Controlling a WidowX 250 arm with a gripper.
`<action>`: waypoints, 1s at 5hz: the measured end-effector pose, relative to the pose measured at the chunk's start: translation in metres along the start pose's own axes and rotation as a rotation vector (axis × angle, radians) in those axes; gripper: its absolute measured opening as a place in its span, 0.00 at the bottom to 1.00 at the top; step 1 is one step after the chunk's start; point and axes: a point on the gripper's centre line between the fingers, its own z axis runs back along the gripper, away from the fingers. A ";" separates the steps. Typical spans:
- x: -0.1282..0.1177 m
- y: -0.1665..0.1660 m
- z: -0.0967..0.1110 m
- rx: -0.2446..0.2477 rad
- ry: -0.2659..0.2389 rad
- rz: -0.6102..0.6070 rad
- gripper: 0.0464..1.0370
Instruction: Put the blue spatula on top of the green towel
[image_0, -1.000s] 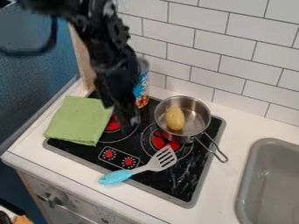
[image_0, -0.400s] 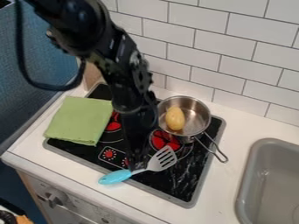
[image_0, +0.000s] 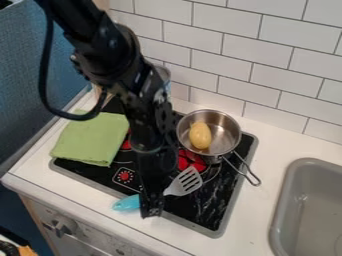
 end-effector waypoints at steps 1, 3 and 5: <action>-0.004 -0.001 -0.010 -0.001 0.034 0.010 0.93; -0.006 0.011 -0.013 0.034 0.047 0.035 0.38; -0.009 0.010 -0.012 0.043 0.050 0.024 0.24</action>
